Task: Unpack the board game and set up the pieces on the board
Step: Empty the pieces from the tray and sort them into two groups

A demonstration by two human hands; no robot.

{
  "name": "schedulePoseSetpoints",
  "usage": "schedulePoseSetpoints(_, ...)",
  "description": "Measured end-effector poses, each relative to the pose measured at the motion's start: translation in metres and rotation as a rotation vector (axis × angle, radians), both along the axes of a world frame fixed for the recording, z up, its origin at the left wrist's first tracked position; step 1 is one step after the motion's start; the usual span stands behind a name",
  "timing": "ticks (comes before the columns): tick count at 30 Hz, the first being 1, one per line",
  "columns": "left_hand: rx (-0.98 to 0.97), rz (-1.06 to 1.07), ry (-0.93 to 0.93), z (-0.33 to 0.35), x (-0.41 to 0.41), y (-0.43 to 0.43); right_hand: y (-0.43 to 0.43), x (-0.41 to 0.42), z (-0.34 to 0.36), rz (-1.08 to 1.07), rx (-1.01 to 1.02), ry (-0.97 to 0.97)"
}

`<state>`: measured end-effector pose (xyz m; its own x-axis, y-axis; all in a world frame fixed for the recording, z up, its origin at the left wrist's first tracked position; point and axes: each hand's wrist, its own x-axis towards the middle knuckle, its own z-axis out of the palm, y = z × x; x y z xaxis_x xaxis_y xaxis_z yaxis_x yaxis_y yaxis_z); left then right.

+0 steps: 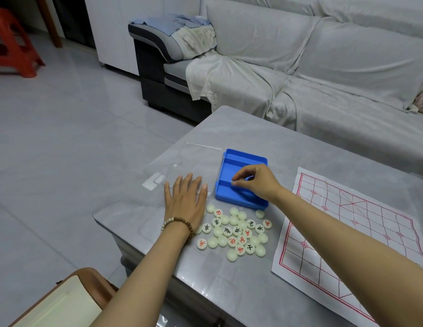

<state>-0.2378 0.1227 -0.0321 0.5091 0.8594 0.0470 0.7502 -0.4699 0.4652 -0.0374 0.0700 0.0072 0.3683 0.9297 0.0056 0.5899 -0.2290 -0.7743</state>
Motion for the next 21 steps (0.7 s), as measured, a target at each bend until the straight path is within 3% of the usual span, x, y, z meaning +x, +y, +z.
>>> schedulePoseSetpoints(4, -0.001, -0.001, -0.006, -0.001, 0.000, 0.000, -0.002, 0.000, -0.003, -0.034, 0.059, -0.027)
schedulePoseSetpoints(12, -0.017, 0.003, -0.058, -0.001, -0.001, 0.000, -0.028, -0.014, 0.019, -0.159, 0.183, 0.184)
schedulePoseSetpoints(15, -0.032, 0.004, -0.083, 0.000, -0.002, 0.000, -0.064, -0.037, 0.031, -0.045, 0.059, 0.282)
schedulePoseSetpoints(18, -0.044, 0.008, -0.123, 0.000, -0.004, -0.001, -0.107, -0.056, 0.024, 0.141, -0.138, 0.208)
schedulePoseSetpoints(21, -0.078, 0.020, -0.190, 0.003, -0.006, -0.001, -0.135, -0.064, 0.016, 0.161, -0.207, 0.194)
